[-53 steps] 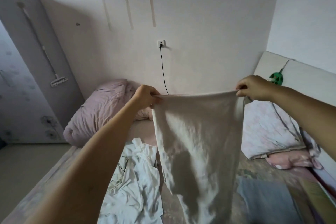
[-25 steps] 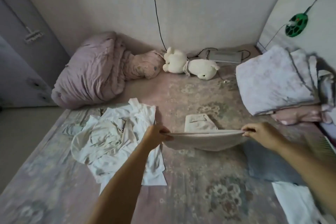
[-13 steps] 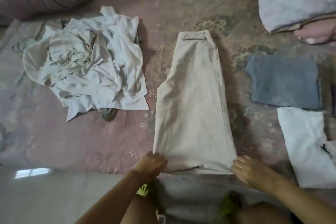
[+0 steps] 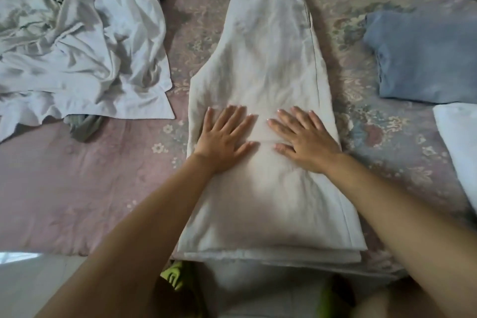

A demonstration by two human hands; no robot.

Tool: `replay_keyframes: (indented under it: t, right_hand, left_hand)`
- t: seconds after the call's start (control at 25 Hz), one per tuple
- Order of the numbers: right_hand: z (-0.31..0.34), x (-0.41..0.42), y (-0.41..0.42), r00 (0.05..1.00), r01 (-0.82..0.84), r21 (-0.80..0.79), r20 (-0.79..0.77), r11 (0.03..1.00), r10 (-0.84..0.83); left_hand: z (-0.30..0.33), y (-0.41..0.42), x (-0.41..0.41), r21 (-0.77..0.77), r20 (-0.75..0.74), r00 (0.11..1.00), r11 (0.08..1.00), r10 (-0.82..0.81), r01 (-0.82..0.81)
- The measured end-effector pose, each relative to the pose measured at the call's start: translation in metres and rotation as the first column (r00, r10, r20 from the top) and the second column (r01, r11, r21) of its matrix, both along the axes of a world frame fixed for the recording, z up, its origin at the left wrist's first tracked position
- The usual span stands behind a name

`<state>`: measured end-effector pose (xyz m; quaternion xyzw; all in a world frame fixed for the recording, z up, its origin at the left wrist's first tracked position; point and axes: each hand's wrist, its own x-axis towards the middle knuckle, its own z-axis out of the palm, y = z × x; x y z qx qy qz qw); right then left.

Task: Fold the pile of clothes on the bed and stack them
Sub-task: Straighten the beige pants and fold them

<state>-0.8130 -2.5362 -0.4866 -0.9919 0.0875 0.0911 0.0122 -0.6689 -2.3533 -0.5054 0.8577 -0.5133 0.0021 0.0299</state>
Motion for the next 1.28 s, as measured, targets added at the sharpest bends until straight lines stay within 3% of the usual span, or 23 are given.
replay_keyframes:
  t: [0.2, 0.36, 0.44, 0.56, 0.64, 0.92, 1.08, 1.16, 1.28]
  right_hand:
    - [-0.009, -0.012, -0.005, 0.974, 0.208, -0.002, 0.091, 0.978, -0.207]
    - [0.009, -0.051, -0.009, 0.896, 0.442, 0.051, -0.078, 0.895, -0.438]
    - [0.019, -0.085, 0.013, 0.919, 0.371, 0.037, -0.162, 0.928, -0.360]
    - [0.019, -0.138, 0.064, 0.985, 0.019, 0.011, -0.171, 1.000, -0.017]
    - [0.018, -0.160, 0.081, 0.975, -0.094, -0.032, -0.205, 0.995, 0.085]
    - [0.031, -0.169, 0.080, 0.988, -0.116, -0.127, -0.112, 0.985, 0.102]
    - [0.009, -0.181, 0.088, 0.980, -0.186, -0.094, -0.088, 0.978, 0.178]
    - [0.008, -0.183, 0.086, 0.972, -0.181, -0.115, -0.173, 0.977, 0.160]
    - [0.014, -0.187, 0.072, 0.977, -0.185, -0.184, -0.138, 0.965, 0.161]
  left_hand:
    - [0.001, 0.012, 0.010, -0.034, -0.007, 1.000, 0.999, 0.012, -0.012]
    - [0.022, 0.045, -0.007, 0.257, -0.006, 0.978, 0.945, 0.211, -0.202]
    - [0.029, 0.075, -0.045, 0.309, 0.034, 0.995, 0.946, 0.097, -0.103]
    - [0.025, 0.116, -0.096, 0.252, -0.033, 0.975, 0.942, -0.221, 0.222]
    - [0.023, 0.131, -0.104, 0.202, -0.004, 0.941, 0.922, -0.337, 0.331]
    - [0.028, 0.145, -0.101, -0.032, 0.204, 0.874, 0.889, -0.441, 0.456]
    - [0.006, 0.162, -0.101, 0.115, 0.217, 0.848, 0.875, -0.484, 0.470]
    - [0.002, 0.164, -0.103, 0.207, 0.200, 0.856, 0.875, -0.476, 0.438]
    - [0.010, 0.166, -0.096, 0.192, 0.219, 0.855, 0.879, -0.471, 0.436]
